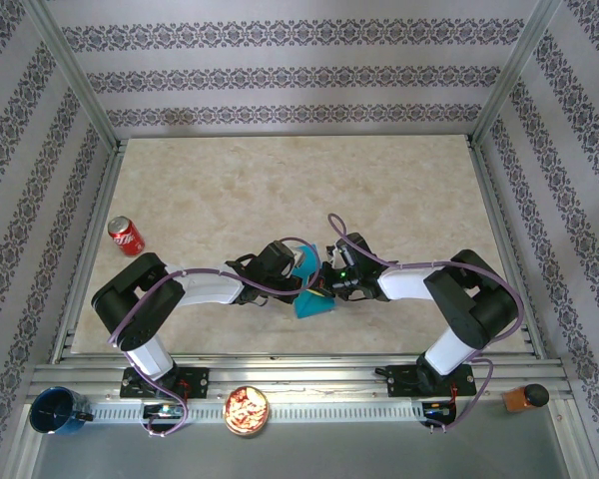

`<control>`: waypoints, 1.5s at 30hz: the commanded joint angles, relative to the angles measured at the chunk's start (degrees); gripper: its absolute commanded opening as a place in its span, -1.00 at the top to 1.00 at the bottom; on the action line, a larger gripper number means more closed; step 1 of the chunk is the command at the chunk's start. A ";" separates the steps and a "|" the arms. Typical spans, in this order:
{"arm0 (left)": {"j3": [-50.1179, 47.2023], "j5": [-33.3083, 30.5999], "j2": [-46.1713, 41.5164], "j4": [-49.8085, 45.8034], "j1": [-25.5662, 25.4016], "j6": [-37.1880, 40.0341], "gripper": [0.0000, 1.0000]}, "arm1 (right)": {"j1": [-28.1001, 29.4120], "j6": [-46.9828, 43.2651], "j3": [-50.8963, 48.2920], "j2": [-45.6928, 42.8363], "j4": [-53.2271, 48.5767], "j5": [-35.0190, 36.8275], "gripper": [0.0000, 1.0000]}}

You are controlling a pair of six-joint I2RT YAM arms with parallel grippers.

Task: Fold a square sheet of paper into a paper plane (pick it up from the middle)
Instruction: Fold the triangle a second time at the center of the table.

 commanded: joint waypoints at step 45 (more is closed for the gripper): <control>-1.52 -1.15 -0.07 -3.03 0.96 0.51 1.00 | -4.23 2.92 -4.08 2.48 0.11 7.02 1.00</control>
